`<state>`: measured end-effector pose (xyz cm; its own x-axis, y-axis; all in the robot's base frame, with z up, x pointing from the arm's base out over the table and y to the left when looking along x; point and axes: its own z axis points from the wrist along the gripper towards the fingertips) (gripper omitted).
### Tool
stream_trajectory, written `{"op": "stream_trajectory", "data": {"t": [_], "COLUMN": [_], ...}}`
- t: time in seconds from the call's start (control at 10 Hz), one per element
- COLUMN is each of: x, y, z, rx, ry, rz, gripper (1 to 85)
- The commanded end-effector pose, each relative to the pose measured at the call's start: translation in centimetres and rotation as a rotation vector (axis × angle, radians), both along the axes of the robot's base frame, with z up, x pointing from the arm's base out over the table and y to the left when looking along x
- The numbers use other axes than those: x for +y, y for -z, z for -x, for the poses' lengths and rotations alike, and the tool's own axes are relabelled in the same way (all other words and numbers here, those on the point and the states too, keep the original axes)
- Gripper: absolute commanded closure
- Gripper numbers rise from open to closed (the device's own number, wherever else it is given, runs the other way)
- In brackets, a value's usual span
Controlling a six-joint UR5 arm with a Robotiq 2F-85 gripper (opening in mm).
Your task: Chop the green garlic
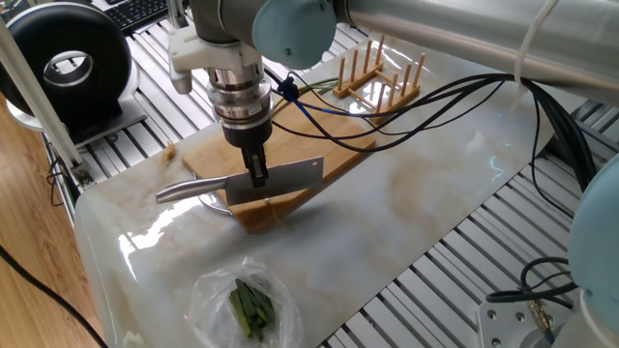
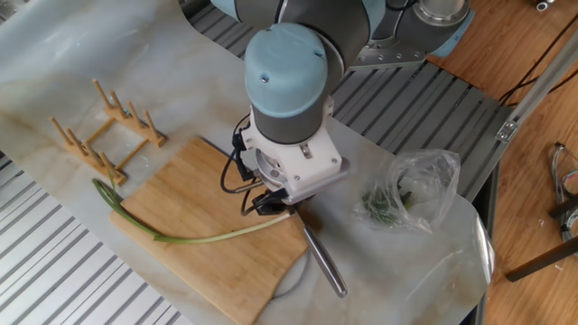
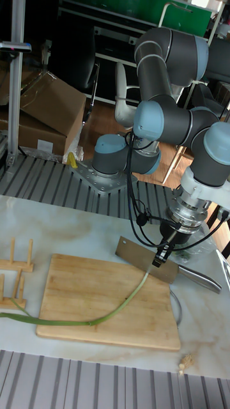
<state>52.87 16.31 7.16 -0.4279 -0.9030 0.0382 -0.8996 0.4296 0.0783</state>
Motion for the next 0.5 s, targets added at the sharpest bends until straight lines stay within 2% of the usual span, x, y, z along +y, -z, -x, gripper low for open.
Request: {"op": "stream_trajectory", "data": {"t": [0.0, 0.4], "x": [0.51, 0.26], "y": [-0.31, -0.17], "z": [0.29, 0.17], "rx": [0.007, 0.002], "ry": [0.013, 0.011], "rz": [-0.012, -0.002], "gripper": [84.3, 84.3]}}
